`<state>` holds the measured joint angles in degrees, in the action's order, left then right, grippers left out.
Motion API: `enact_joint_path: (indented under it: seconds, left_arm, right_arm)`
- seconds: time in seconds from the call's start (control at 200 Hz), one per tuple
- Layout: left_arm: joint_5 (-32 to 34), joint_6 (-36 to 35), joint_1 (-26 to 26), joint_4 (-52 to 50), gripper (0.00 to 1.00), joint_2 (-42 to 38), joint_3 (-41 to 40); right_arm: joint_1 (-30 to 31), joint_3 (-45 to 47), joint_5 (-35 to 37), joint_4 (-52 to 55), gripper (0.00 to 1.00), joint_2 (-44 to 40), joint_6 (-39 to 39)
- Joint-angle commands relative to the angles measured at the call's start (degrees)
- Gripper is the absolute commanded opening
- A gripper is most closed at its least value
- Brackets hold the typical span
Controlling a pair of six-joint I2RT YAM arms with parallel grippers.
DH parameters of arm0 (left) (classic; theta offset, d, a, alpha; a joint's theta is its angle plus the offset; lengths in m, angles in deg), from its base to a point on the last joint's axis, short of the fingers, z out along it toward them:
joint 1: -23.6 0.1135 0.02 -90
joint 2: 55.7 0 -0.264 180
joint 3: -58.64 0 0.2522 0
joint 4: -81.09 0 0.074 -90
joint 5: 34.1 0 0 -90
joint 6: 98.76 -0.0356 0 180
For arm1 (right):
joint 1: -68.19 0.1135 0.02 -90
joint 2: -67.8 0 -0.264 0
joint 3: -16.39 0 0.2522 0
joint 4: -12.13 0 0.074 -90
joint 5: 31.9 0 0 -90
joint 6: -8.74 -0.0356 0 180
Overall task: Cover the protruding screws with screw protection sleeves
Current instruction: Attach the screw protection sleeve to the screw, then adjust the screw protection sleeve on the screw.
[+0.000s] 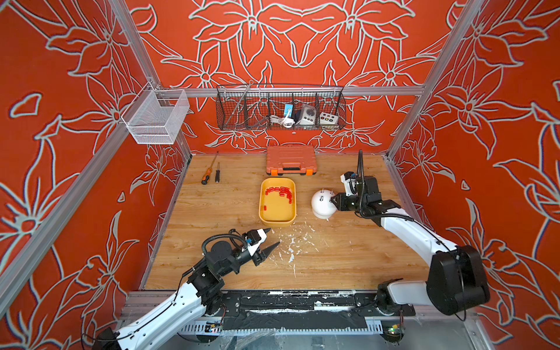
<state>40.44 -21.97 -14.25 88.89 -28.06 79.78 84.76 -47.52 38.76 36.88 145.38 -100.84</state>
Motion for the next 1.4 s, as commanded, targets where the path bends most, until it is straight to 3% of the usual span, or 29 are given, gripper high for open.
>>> enact_joint_path:
  seconds: [0.0, 0.435, 1.046, 1.396]
  left_arm:
    - [-0.12, 0.00, -0.12, 1.18, 0.56, -0.48, -0.17]
    - [-0.11, 0.03, -0.12, 0.75, 0.56, -1.18, -0.18]
    - [0.34, 0.01, -0.12, 0.84, 0.56, -1.33, -0.35]
    - [0.50, -0.06, -0.12, 0.95, 0.56, -1.29, -0.43]
  right_arm:
    - [0.02, -0.13, 1.87, 0.73, 0.29, 0.82, -0.73]
    - [-0.12, -0.78, 7.10, 2.90, 0.30, 0.03, -0.73]
    - [-0.91, -4.68, 0.24, 3.63, 0.44, -5.46, -3.99]
    - [-4.51, -4.43, -4.30, 1.14, 0.45, 1.30, -7.66]
